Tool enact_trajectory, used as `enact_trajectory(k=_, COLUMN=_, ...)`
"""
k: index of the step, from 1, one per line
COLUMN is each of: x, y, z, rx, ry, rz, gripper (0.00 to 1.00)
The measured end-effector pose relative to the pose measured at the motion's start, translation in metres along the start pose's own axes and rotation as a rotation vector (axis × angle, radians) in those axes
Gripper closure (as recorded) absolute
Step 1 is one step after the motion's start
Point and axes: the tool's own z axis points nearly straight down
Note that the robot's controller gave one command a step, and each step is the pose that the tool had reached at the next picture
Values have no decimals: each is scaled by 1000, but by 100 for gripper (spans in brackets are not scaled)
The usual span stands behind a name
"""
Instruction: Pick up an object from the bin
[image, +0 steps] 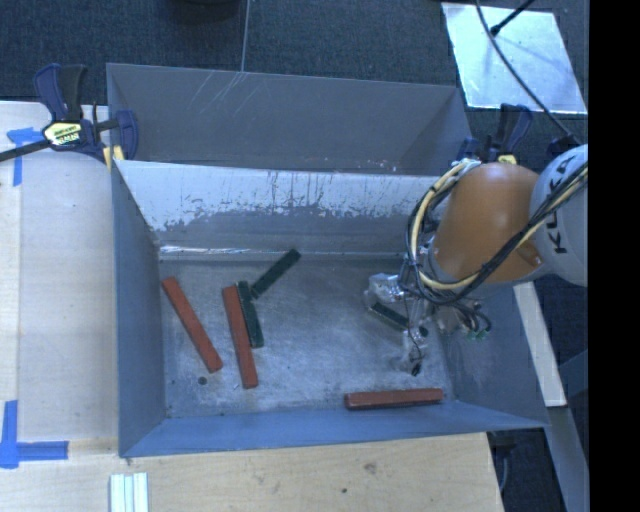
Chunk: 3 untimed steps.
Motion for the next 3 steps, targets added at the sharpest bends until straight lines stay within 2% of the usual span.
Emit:
enact_trajectory(k=1, x=-29, y=-76, z=-68, rx=8, ry=-16, rz=91, gripper=0)
enact_trajectory(k=2, x=36, y=-38, z=27, rx=-3, ry=0, rz=-5, gripper=0)
enact_trajectory(k=3, x=32, y=-40, z=22, rx=1, ry=-9, rz=-4, gripper=100)
